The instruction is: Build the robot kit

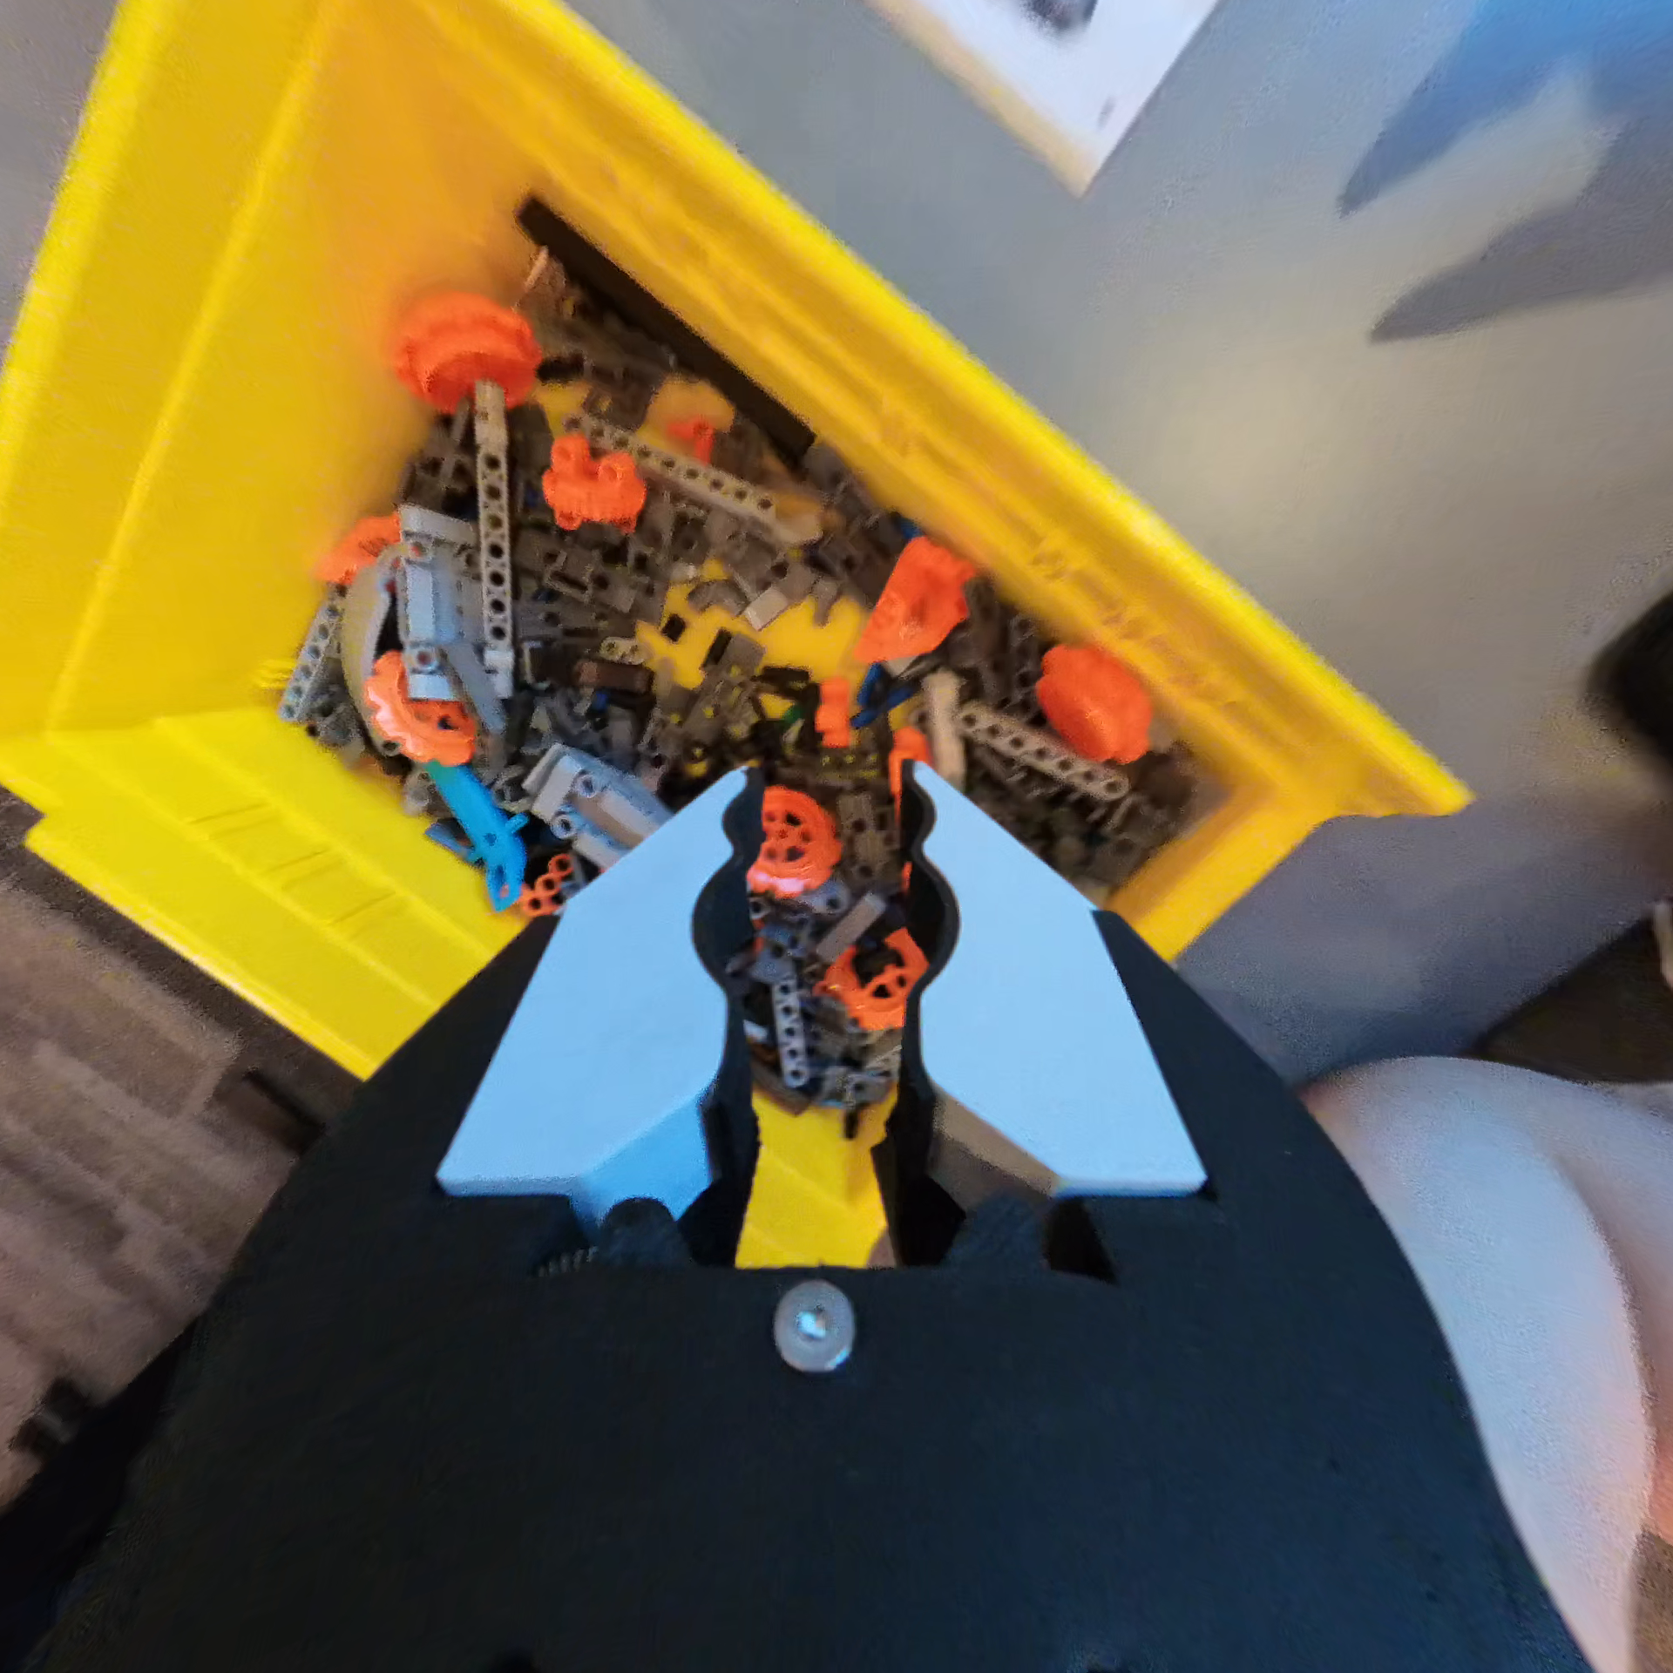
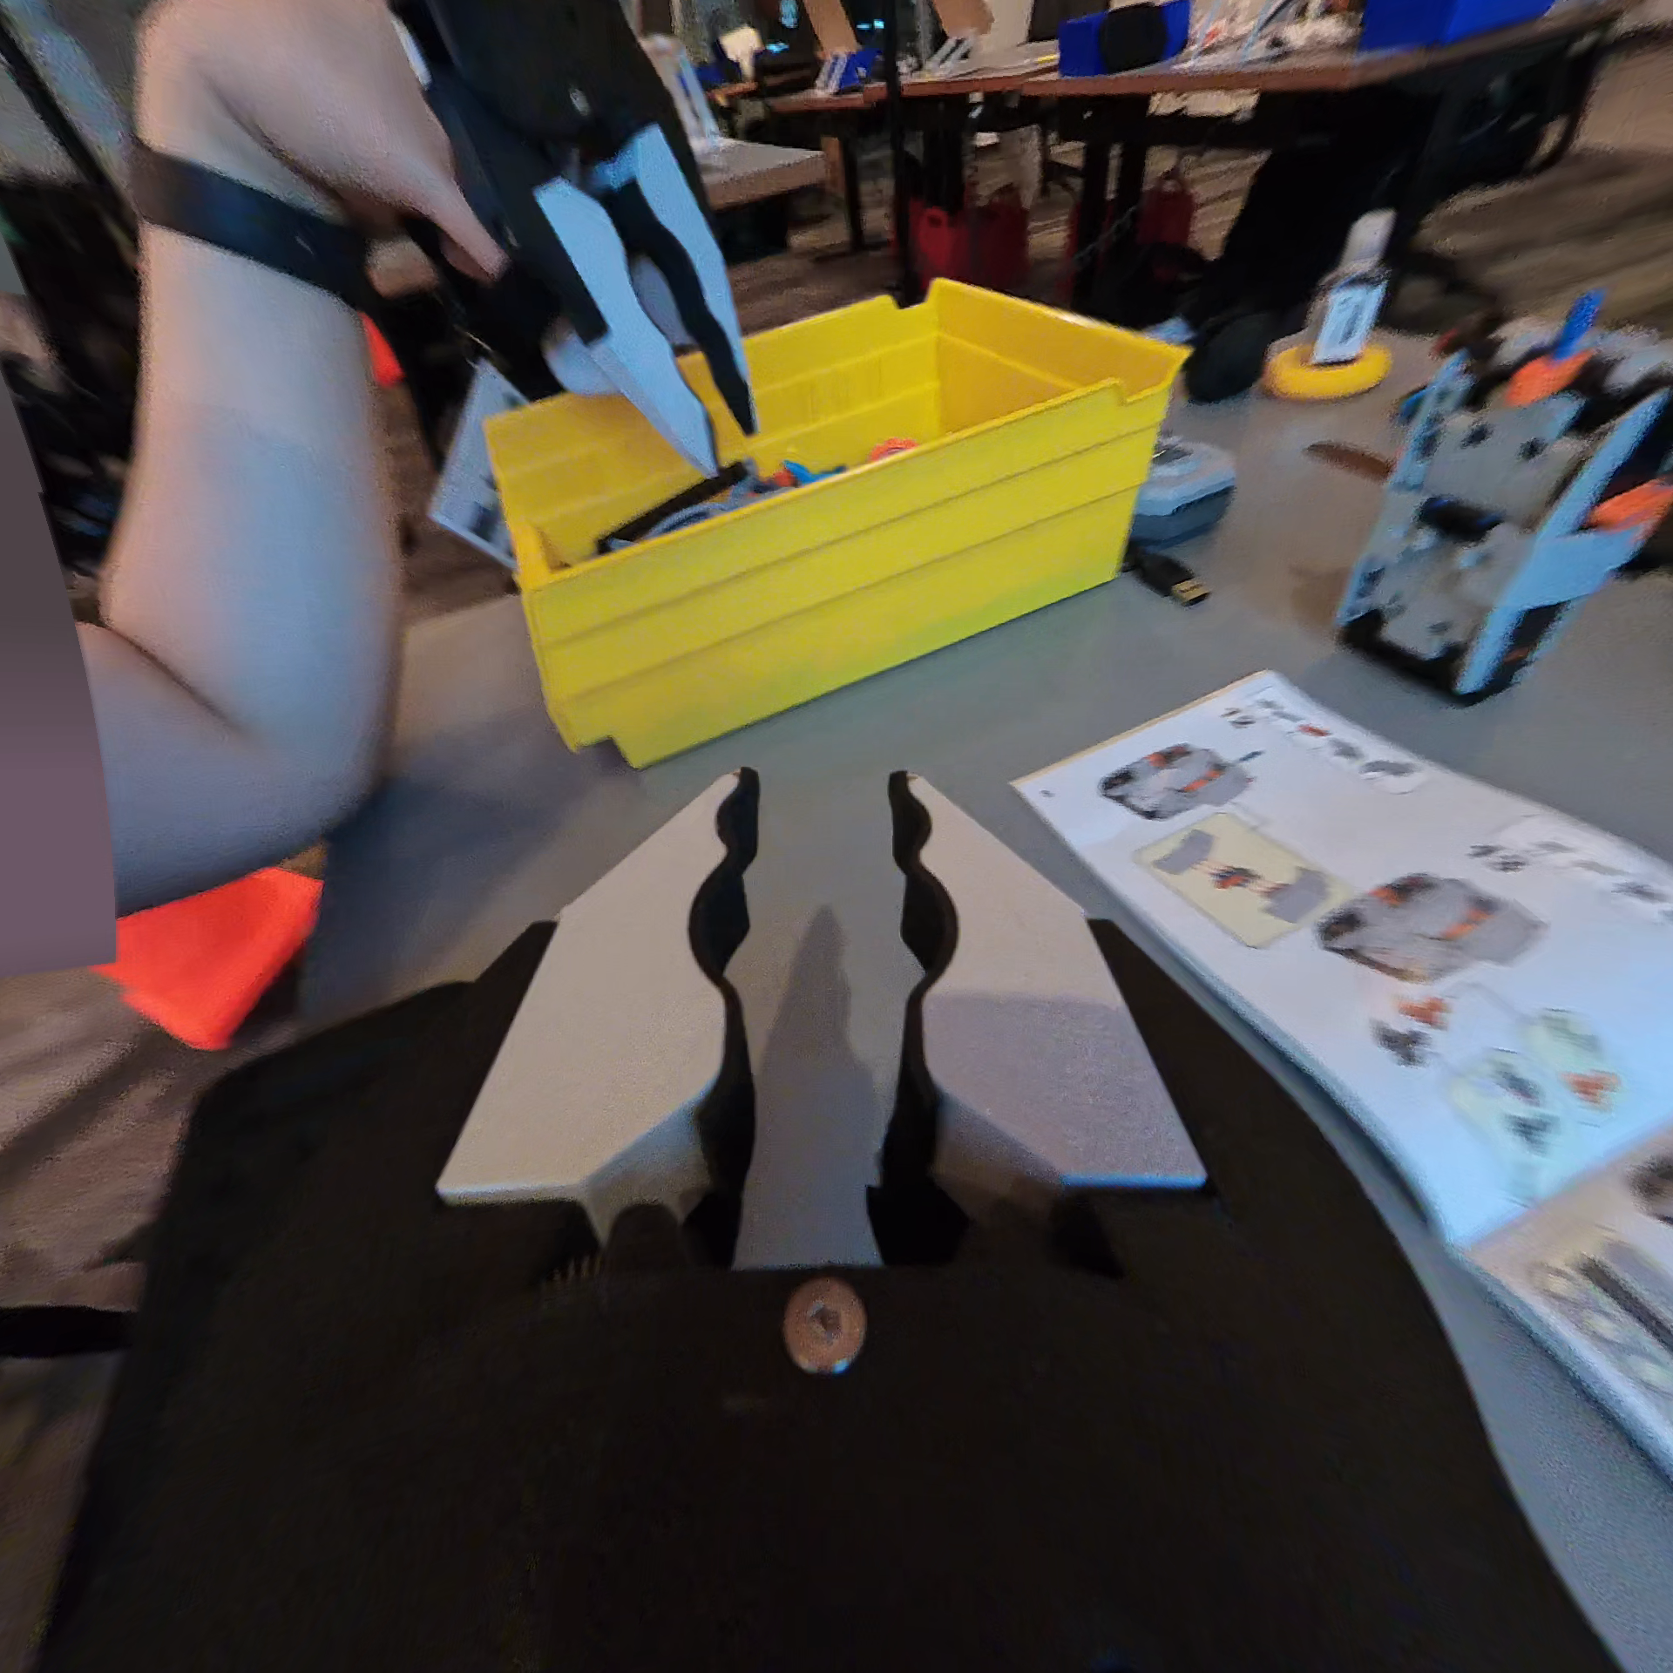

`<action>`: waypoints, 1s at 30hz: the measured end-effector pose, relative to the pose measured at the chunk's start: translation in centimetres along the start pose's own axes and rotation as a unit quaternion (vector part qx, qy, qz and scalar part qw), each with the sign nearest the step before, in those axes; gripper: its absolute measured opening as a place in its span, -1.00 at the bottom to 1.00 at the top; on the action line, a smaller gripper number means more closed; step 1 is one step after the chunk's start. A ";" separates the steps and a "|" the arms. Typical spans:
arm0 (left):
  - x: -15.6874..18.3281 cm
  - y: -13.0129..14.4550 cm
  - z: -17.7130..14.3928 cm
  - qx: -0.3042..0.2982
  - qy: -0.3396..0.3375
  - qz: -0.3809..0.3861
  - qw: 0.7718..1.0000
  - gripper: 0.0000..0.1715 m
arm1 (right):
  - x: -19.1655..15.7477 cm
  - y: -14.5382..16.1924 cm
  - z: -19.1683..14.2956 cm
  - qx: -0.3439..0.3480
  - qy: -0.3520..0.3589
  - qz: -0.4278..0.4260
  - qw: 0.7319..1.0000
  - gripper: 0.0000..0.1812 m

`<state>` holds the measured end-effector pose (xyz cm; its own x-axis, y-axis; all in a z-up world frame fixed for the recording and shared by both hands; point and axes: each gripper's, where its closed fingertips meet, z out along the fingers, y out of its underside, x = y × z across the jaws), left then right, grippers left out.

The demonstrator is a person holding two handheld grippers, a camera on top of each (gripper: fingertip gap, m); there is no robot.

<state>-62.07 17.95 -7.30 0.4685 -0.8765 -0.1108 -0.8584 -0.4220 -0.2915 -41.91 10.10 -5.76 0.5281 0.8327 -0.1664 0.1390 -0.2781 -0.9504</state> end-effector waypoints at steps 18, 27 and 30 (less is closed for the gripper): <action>1.0 0.1 5.4 -0.042 0.106 0.092 0.989 -0.64 | 1.5 2.4 0.5 0.017 -0.042 0.011 0.999 -0.70; 1.4 -0.7 5.5 0.011 0.115 0.139 0.984 -0.68 | 0.7 2.3 0.3 0.019 -0.052 -0.004 0.998 -0.70; -0.4 0.2 6.3 -0.033 0.047 0.161 0.985 -0.79 | 0.9 2.0 0.2 0.024 -0.040 -0.041 0.998 -0.70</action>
<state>-61.15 19.67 -13.36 0.1510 -0.9837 -0.0972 -0.9726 -0.1303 -0.1924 -41.36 10.40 -7.90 0.4469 0.8883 -0.1058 0.1379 -0.1853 -0.9730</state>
